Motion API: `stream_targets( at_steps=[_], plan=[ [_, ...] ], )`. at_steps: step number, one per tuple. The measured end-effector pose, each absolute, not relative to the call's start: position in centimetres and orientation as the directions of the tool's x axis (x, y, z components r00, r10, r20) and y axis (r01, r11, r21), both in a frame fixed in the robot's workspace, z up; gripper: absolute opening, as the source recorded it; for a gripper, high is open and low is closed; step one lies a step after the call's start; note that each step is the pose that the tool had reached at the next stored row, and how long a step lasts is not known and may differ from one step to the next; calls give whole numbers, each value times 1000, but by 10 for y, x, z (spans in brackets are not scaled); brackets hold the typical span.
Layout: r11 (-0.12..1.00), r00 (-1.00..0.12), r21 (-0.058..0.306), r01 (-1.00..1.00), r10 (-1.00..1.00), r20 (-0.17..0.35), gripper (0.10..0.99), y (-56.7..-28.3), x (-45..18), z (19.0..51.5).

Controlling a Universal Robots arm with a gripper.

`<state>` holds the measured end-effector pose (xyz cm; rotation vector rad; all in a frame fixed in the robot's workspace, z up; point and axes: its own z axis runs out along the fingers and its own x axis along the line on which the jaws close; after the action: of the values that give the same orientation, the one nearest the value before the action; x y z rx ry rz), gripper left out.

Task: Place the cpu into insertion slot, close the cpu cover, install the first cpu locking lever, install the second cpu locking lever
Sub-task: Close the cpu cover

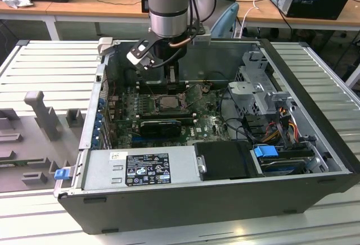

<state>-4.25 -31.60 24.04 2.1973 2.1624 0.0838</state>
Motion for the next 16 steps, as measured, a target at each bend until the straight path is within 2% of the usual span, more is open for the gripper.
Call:
stream_targets(
  at_steps=[16],
  plan=[
    [-16,16,79,997,1000,-1,106,-316,-42,246]
  ],
)
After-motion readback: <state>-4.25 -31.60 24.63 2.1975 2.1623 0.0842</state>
